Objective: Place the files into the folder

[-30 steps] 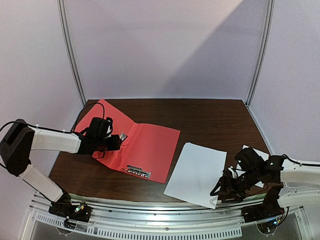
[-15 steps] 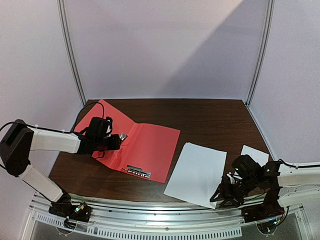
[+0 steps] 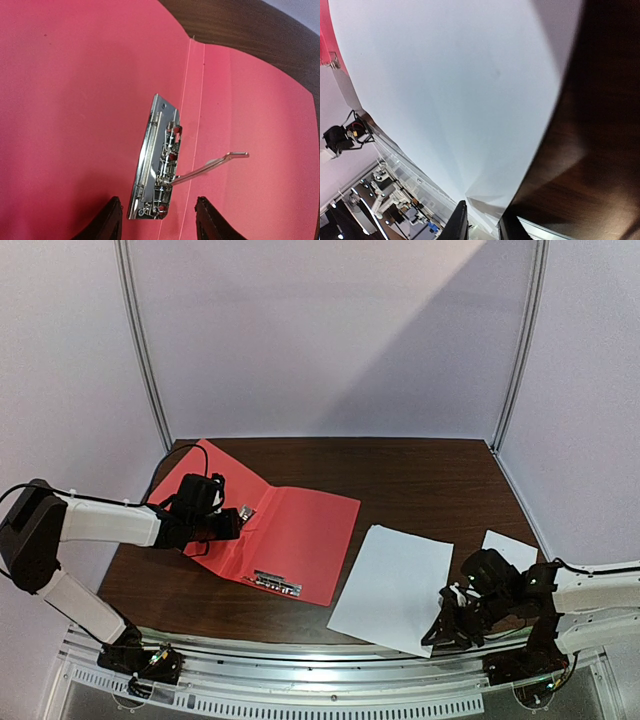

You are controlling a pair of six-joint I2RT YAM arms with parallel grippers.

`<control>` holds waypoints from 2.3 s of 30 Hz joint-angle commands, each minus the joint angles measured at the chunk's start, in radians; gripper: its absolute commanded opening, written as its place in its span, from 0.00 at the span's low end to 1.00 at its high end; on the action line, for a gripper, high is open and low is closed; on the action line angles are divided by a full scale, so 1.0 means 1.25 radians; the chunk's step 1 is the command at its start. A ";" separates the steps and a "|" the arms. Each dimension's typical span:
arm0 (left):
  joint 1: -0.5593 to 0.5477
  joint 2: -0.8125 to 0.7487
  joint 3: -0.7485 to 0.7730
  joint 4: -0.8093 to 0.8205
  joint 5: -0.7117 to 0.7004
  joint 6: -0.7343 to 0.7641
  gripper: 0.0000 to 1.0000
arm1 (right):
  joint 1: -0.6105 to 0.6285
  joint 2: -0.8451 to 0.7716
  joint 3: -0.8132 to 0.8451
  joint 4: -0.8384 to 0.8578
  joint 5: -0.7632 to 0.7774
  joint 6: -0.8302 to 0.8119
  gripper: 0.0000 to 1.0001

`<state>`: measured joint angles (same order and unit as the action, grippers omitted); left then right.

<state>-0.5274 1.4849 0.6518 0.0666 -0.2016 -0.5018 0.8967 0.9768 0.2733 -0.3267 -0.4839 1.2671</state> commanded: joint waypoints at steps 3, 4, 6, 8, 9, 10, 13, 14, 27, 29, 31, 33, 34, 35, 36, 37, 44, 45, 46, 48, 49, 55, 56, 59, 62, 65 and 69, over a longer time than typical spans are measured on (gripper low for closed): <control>-0.006 -0.012 -0.013 0.002 0.001 -0.001 0.50 | 0.000 0.006 0.026 0.040 0.045 -0.022 0.08; -0.006 -0.013 -0.014 0.002 0.000 -0.001 0.50 | 0.000 0.006 0.031 0.036 0.045 -0.025 0.05; -0.006 -0.015 -0.015 0.002 0.000 0.000 0.50 | 0.001 0.006 0.047 0.016 0.048 -0.035 0.00; -0.007 -0.016 -0.015 0.002 0.000 -0.001 0.50 | 0.000 0.009 0.075 -0.019 0.060 -0.052 0.00; -0.006 -0.016 -0.017 0.003 0.000 -0.001 0.50 | 0.000 0.011 0.096 -0.042 0.070 -0.070 0.00; -0.006 -0.015 -0.017 0.004 0.000 -0.002 0.50 | 0.000 0.015 0.130 -0.068 0.083 -0.085 0.00; -0.006 -0.015 -0.017 0.003 0.003 -0.002 0.50 | -0.001 0.041 0.224 -0.174 0.140 -0.160 0.00; -0.006 -0.018 -0.016 0.001 0.004 -0.002 0.50 | -0.003 0.050 0.256 -0.203 0.162 -0.185 0.00; -0.012 -0.029 -0.024 -0.005 0.008 -0.008 0.50 | -0.137 0.236 0.580 -0.113 0.307 -0.327 0.00; -0.016 -0.030 -0.019 -0.010 0.008 -0.010 0.50 | -0.143 0.299 0.674 -0.108 0.363 -0.362 0.00; -0.020 -0.032 -0.015 -0.017 0.006 -0.011 0.50 | -0.144 0.353 0.766 -0.092 0.423 -0.393 0.00; -0.023 -0.035 -0.017 -0.021 0.003 -0.013 0.50 | -0.146 0.414 0.837 -0.051 0.437 -0.422 0.00; -0.023 -0.037 -0.016 -0.022 0.002 -0.013 0.50 | -0.146 0.446 0.865 -0.020 0.422 -0.433 0.00; -0.024 -0.038 -0.017 -0.023 0.002 -0.014 0.50 | -0.147 0.469 0.890 0.016 0.400 -0.450 0.00; -0.024 -0.038 -0.017 -0.025 0.000 -0.016 0.50 | -0.146 0.509 0.913 0.047 0.349 -0.458 0.00; -0.025 -0.038 -0.017 -0.026 0.000 -0.017 0.50 | -0.145 0.533 0.938 0.071 0.301 -0.471 0.00; -0.026 -0.051 -0.010 -0.049 -0.012 -0.013 0.50 | -0.055 0.697 1.001 0.031 0.094 -0.581 0.00; -0.026 -0.050 -0.007 -0.051 -0.014 -0.011 0.50 | -0.038 0.698 0.972 0.029 0.088 -0.609 0.00; -0.026 -0.050 -0.005 -0.051 -0.017 -0.010 0.50 | -0.028 0.688 0.931 0.035 0.083 -0.628 0.00; -0.026 -0.051 0.000 -0.074 -0.020 -0.006 0.50 | -0.023 0.665 0.827 0.071 0.064 -0.653 0.00; -0.026 -0.051 0.001 -0.082 -0.021 -0.006 0.50 | -0.026 0.655 0.783 0.078 0.070 -0.653 0.00; -0.026 -0.040 0.018 -0.089 -0.026 -0.004 0.50 | -0.076 0.646 0.649 0.147 0.032 -0.628 0.00; -0.026 -0.039 0.021 -0.094 -0.025 -0.004 0.50 | -0.083 0.653 0.647 0.151 0.023 -0.628 0.00; -0.027 -0.040 0.025 -0.103 -0.027 -0.005 0.50 | -0.097 0.680 0.652 0.160 0.024 -0.624 0.00; -0.027 -0.042 0.024 -0.109 -0.030 -0.008 0.50 | -0.104 0.698 0.658 0.166 0.031 -0.598 0.00; -0.027 -0.042 0.019 -0.107 -0.031 -0.013 0.50 | -0.104 0.708 0.642 0.204 0.023 -0.549 0.00; -0.027 -0.038 0.019 -0.105 -0.031 -0.017 0.50 | -0.098 0.705 0.603 0.295 0.019 -0.441 0.00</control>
<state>-0.5488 1.4330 0.6655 -0.0444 -0.2306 -0.5171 0.7666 1.8446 1.0687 -0.0811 -0.4438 0.5804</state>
